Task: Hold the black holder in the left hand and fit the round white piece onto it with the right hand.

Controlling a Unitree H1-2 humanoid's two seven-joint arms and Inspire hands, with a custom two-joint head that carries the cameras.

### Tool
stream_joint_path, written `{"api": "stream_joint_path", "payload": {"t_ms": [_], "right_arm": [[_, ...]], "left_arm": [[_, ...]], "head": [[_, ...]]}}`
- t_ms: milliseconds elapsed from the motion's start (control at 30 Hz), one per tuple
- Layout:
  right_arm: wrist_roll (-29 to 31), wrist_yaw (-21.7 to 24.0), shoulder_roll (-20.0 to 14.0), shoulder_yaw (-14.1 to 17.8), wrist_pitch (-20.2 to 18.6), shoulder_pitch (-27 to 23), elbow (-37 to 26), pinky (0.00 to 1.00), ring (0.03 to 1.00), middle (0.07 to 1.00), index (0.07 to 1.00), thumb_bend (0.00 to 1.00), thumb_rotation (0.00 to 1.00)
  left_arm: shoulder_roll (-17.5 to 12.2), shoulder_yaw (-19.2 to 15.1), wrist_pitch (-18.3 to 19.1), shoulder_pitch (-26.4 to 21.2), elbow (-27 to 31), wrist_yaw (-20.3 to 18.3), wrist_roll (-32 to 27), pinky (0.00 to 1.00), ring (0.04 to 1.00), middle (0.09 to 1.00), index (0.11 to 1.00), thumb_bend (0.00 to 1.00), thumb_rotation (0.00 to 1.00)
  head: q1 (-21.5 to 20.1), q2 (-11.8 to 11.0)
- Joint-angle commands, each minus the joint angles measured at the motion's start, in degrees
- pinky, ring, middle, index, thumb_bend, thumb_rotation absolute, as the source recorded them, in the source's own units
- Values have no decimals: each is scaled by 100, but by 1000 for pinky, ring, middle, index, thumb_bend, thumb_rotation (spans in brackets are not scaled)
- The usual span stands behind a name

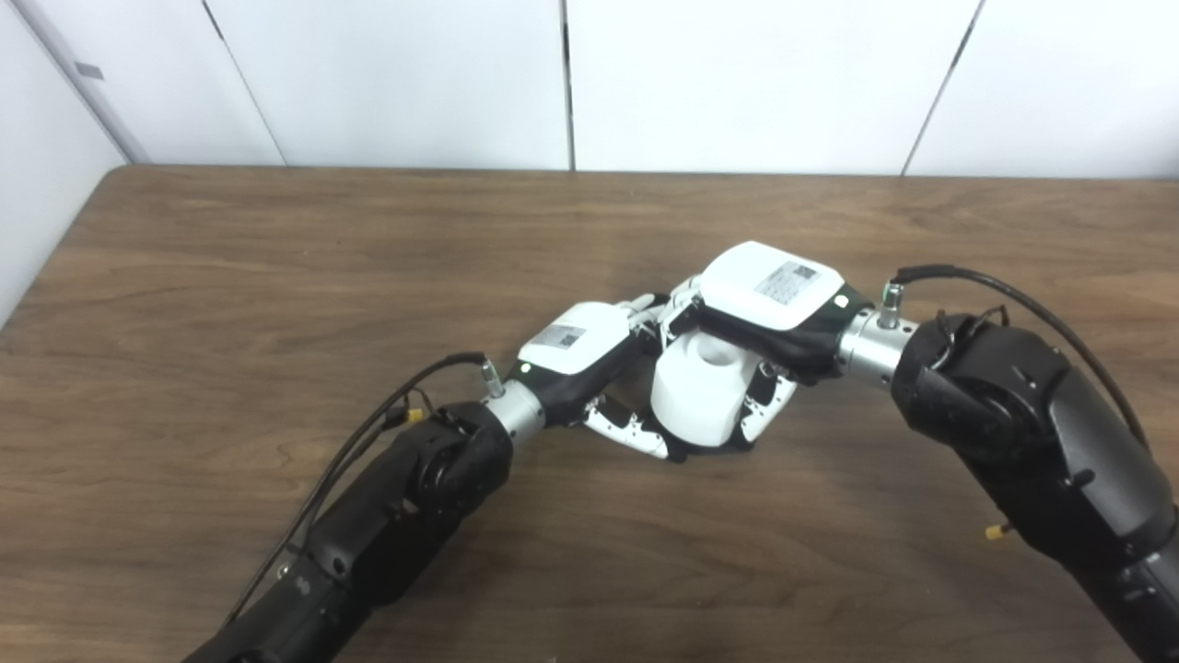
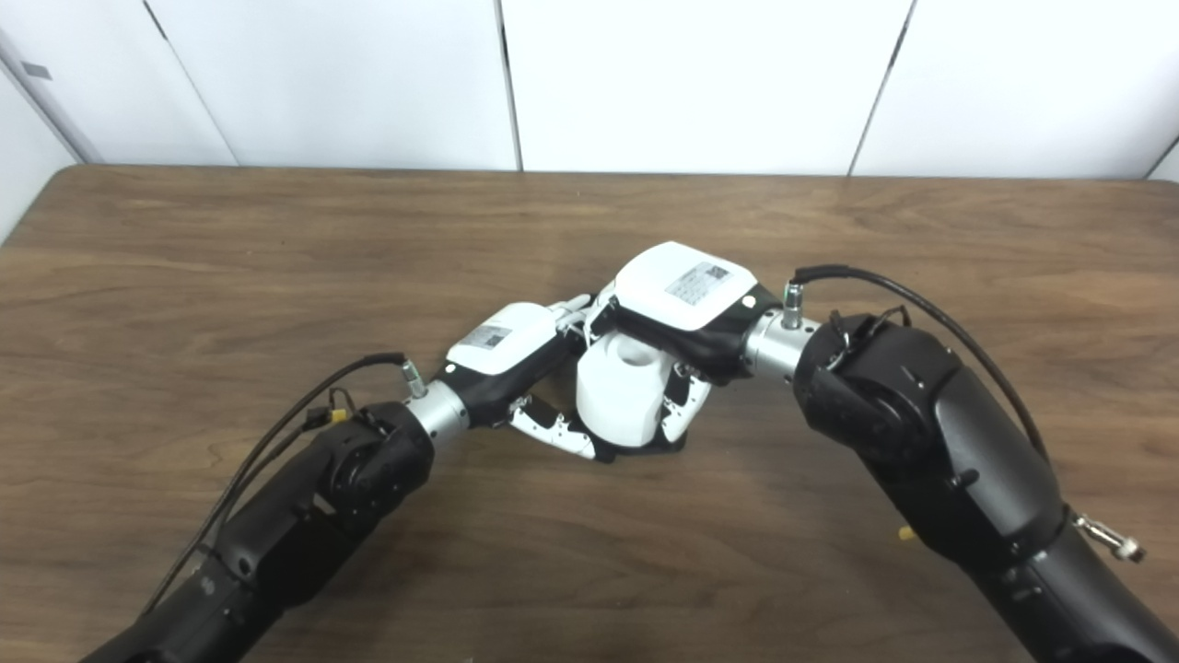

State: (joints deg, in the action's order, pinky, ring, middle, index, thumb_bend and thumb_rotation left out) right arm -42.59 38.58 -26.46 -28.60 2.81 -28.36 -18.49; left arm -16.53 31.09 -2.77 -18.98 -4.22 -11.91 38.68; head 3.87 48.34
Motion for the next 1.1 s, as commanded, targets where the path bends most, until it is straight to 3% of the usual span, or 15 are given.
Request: {"api": "stream_joint_path", "payload": {"t_ms": [0,167,767,1067], "right_arm": [[51,319,-45,-171,215,-12,-119,784,814,736,481,525,137],[-4,128,-22,-223,385,19,-43,784,824,743,482,525,136],[-856,-1120,30,-123,1623,102,466,777,800,706,481,525,136],[-1287,-1467,63,-82,1853,150,595,817,796,701,481,525,136]], "left_arm": [[-28,200,117,173,-139,-460,92,937,1000,949,483,523,71],[-19,215,104,179,-125,-448,122,920,1000,924,483,523,71],[-42,233,254,190,-16,-632,101,937,996,947,483,523,72],[-56,224,260,198,21,-653,71,929,991,938,482,524,70]], "head": [[4,3],[7,6],[11,38],[31,55]]}}
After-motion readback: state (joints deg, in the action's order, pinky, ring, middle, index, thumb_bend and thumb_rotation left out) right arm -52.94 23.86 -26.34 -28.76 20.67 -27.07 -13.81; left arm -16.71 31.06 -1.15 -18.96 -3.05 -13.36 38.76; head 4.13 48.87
